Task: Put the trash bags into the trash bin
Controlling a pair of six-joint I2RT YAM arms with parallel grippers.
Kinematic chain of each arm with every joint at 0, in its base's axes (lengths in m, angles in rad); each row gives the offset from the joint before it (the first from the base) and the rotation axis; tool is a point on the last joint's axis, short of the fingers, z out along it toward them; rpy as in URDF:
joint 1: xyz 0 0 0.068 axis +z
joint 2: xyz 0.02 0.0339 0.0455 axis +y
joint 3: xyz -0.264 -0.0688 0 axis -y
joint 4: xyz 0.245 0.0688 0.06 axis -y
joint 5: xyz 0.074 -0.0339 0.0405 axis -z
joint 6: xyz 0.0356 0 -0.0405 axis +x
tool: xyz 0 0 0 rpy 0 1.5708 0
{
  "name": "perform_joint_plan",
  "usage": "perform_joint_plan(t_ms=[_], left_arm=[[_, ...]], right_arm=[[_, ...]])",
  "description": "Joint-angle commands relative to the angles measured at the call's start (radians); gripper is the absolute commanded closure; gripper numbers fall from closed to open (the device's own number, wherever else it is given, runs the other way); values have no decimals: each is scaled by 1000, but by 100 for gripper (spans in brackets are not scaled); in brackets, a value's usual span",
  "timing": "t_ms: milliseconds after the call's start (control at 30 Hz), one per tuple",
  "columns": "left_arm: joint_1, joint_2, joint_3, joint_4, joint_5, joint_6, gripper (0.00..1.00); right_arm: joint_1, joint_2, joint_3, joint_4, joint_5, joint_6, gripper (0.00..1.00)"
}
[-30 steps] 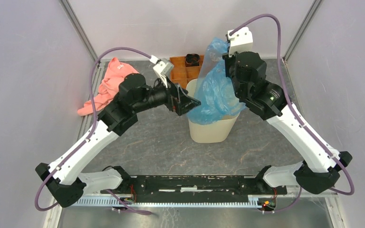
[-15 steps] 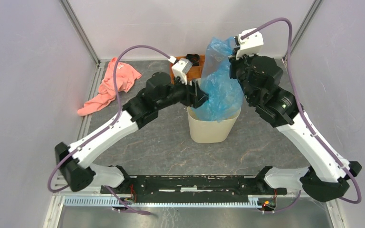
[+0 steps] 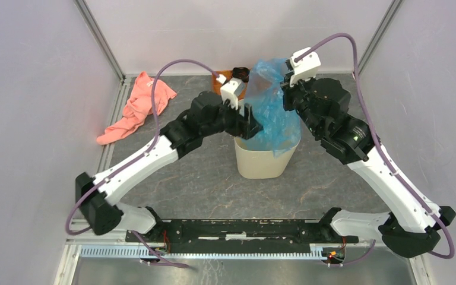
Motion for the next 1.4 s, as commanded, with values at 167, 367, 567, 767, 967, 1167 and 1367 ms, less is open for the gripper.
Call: perform_joint_plan(t_ms=[167,367,567,767,967,1167,1367], left_arm=[[-2,-324,-162,27,183,43,1],[-2,-345,-138,96,113,-50,0],[-2,-303,-147,100,22,-142,2],[-2,-256,-192,149,81,-217,9],[-2,-206,-212,261,195,-279,15],[-3,-150,-201,360,292,-322,34],[-2,-192,-199,278,178,-264,82]], right_arm=[[-2,149,263,-323,-180,20,98],[-2,250,334,-449,-286,2,94],[-2,252,236,-387,-340,66,86],[-4,182,215,-283,-457,111,76],[-2,152,211,-251,-406,122,76],[-3,139,181,-206,-416,130,77],[-3,66,142,-215,-339,82,50]])
